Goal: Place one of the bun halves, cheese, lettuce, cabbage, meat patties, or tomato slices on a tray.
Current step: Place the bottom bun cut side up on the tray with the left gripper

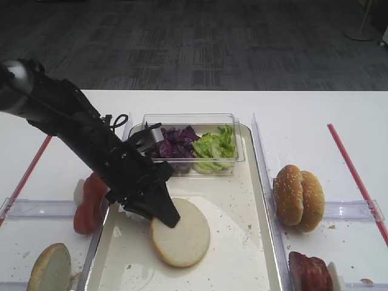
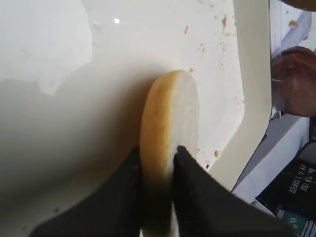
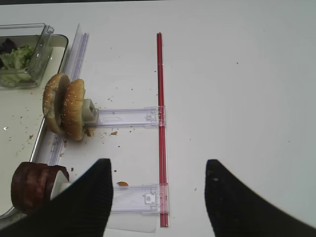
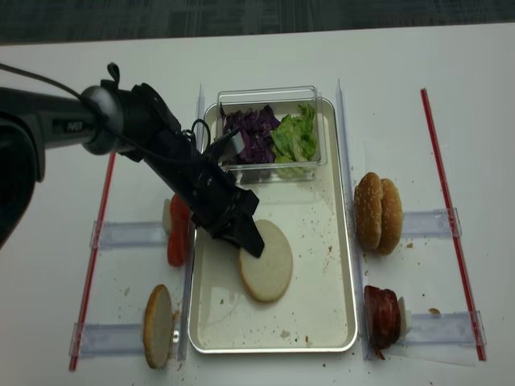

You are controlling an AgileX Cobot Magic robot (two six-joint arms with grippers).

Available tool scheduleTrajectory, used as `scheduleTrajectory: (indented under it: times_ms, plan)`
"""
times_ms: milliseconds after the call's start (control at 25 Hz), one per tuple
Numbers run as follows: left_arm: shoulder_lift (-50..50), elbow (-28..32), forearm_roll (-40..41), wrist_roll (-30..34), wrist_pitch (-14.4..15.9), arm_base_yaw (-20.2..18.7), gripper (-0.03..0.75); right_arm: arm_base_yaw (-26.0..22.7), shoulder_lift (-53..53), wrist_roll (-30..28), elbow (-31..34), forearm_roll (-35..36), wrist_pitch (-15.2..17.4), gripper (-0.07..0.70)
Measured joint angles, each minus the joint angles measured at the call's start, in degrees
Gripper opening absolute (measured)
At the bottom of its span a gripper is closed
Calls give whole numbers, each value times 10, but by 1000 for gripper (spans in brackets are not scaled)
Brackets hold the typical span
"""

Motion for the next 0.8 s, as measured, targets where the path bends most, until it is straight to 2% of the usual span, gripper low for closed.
scheduleTrajectory:
  times_ms: [240,560,800]
  plan:
    - [0,-1,-2,0,-14,0,207,0,0,1,0,0,0,445]
    - [0,-3,-3,0,-26,0,267,0,0,1,0,0,0,445]
    - [0,-4,3,0,-28,0,379,0,0,1,0,0,0,445]
